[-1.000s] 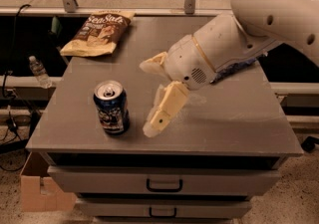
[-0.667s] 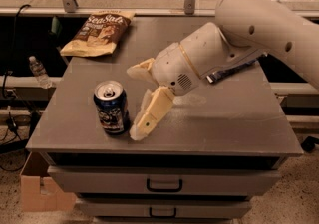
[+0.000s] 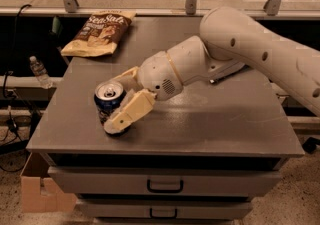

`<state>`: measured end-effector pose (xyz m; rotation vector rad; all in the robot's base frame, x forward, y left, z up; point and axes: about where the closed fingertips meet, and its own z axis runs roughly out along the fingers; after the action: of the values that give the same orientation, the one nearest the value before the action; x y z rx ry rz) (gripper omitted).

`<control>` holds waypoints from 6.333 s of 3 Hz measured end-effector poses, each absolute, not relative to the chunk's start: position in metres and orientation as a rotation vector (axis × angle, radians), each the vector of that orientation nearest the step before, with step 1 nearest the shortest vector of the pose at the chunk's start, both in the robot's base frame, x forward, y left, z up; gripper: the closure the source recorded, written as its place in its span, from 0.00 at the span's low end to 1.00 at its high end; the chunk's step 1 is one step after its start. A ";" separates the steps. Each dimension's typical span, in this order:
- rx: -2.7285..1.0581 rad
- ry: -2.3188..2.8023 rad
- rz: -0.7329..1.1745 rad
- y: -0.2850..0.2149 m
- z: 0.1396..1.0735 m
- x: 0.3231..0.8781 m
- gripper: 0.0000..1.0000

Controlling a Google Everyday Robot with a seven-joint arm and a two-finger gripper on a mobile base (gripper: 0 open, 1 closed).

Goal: Move pepsi can near blue chip bag

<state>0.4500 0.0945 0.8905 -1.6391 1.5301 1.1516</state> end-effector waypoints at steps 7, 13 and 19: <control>-1.322 1.496 1.088 0.032 0.923 0.494 1.00; -0.753 1.587 0.685 -0.276 0.931 0.571 1.00; -0.696 1.705 0.730 -0.262 0.893 0.615 0.00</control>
Offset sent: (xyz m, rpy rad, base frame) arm 0.0023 0.0070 -0.0014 0.0911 0.0939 -0.0268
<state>0.6149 -0.2623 0.8932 -0.6965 1.7045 0.7303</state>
